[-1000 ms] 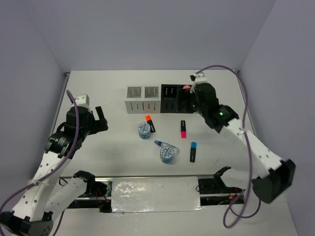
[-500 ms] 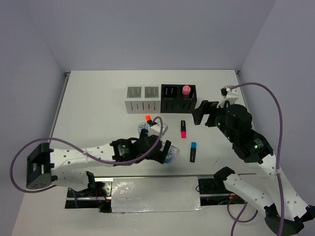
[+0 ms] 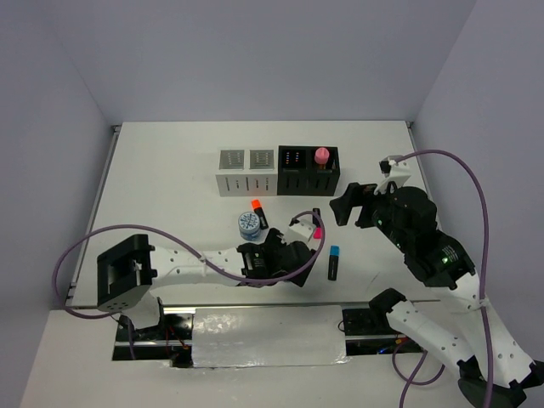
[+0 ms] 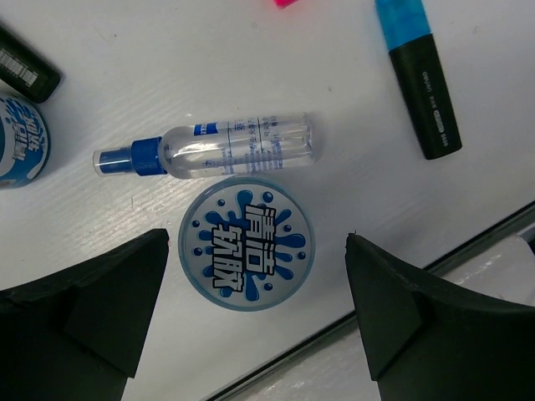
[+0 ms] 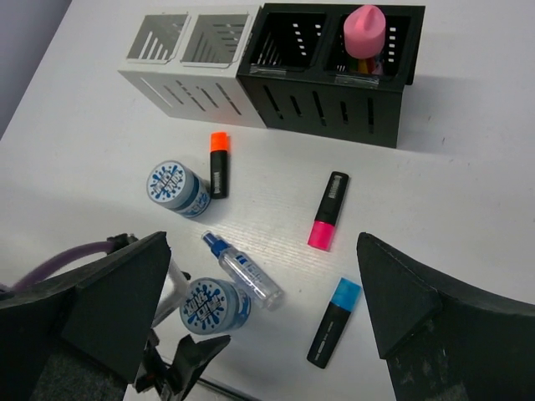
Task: Sort the stationery into containers
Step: Pick up the stationery from the center of the board.
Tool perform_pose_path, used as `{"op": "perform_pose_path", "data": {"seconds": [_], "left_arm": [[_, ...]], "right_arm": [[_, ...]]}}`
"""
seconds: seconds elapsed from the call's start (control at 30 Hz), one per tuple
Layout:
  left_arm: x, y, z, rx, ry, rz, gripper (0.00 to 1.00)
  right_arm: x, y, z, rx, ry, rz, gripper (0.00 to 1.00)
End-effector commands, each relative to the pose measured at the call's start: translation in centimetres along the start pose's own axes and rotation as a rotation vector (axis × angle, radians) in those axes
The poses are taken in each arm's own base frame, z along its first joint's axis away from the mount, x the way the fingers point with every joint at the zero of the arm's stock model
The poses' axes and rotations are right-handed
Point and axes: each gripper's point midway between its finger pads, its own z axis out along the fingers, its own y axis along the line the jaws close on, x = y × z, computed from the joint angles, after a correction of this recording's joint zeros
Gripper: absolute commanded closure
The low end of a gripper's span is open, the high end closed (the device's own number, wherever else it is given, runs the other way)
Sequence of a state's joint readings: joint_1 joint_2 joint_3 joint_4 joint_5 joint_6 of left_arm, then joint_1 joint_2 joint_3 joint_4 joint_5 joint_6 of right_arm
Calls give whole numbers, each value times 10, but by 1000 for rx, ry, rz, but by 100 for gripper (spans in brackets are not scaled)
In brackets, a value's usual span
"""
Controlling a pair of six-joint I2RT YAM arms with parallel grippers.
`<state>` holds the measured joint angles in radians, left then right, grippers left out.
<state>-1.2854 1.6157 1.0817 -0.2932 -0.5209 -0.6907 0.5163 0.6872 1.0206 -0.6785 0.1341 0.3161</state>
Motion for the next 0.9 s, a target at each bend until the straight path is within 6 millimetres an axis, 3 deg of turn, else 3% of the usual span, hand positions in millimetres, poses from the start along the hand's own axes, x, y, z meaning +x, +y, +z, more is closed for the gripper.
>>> {"op": "perform_pose_path", "data": {"seconds": [0.0, 0.17, 0.23, 0.27, 0.37, 0.4, 0.47, 0.5, 0.63, 0.73, 0.83, 0.87], "left_arm": [[-9, -4, 4, -24, -23, -34, 1], [5, 4, 17, -69, 8, -32, 1], [8, 6, 21, -70, 17, -36, 10], [8, 7, 21, -72, 18, -38, 25], [9, 7, 19, -66, 22, -40, 49], [8, 7, 17, -64, 19, -41, 64], [1, 4, 12, -53, 15, -46, 83], [-2, 5, 6, -52, 18, -45, 99], [-36, -5, -29, 19, -43, -76, 100], [-71, 6, -63, 19, -131, -120, 100], [-110, 36, -92, -15, -214, -185, 100], [-124, 60, -93, -72, -235, -227, 100]], "right_arm": [[-6, 4, -7, -26, -18, -16, 0], [-7, 5, -9, -37, -27, -21, 0], [-7, 5, -9, -39, -28, -23, 0], [-6, 5, -9, -38, -27, -22, 0], [-9, 4, -11, -32, -37, -25, 0], [-10, 4, -12, -30, -41, -26, 0], [-12, 3, -13, -28, -48, -24, 0], [-14, 2, -13, -24, -54, -24, 0], [-18, 2, -15, -21, -71, -23, 0], [-22, 3, -16, -21, -86, -24, 0], [-23, 2, -12, -8, -87, -17, 0], [-24, 2, -11, -6, -88, -12, 0]]}}
